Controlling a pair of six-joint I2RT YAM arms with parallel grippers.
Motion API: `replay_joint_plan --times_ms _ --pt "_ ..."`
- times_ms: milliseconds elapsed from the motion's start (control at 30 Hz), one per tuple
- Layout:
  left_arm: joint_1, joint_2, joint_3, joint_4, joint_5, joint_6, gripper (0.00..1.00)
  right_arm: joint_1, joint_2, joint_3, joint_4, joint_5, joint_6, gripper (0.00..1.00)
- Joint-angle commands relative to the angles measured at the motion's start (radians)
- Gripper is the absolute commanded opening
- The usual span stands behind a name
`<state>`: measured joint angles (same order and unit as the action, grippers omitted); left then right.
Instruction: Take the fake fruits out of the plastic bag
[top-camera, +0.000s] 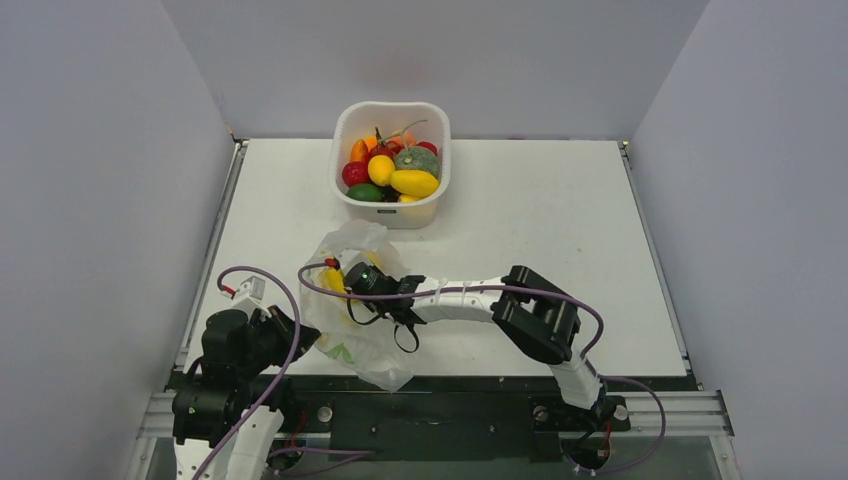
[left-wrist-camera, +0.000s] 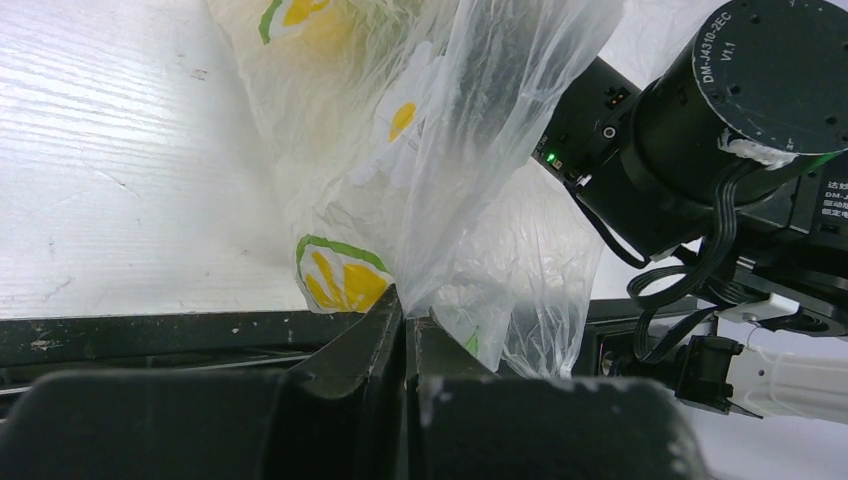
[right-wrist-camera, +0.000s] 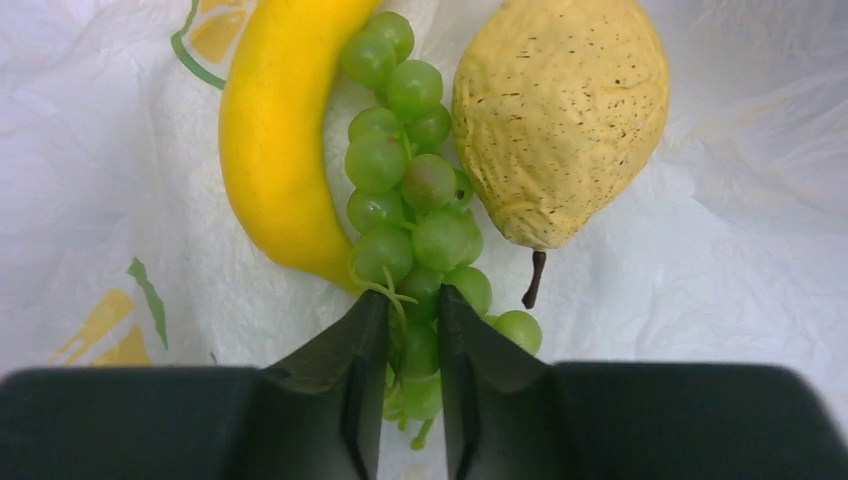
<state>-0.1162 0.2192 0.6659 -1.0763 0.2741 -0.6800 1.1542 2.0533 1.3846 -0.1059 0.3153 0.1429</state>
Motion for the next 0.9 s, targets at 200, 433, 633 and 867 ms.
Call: replay_joint_plan --times_ms 200,433,633,867 --pt "0.004 -0.01 0.0 0.001 0.002 -0.011 0.0 0.008 -0.143 -0.004 -0.002 -0.033 0.003 0.0" --pt "0.005 0.0 -0.015 0.023 0.002 -0.013 0.0 0.045 -0.244 -0.011 -0.001 -0.043 -0.001 0.0" --pt "0.005 0.014 -0.015 0.032 0.0 -0.01 0.0 0.079 -0.318 -0.022 -0.011 -0.043 -0.001 0.0" --pt "0.005 0.018 -0.005 0.033 -0.007 -0.018 0.0 0.103 -0.429 -0.055 -0.01 -0.033 0.014 0.0"
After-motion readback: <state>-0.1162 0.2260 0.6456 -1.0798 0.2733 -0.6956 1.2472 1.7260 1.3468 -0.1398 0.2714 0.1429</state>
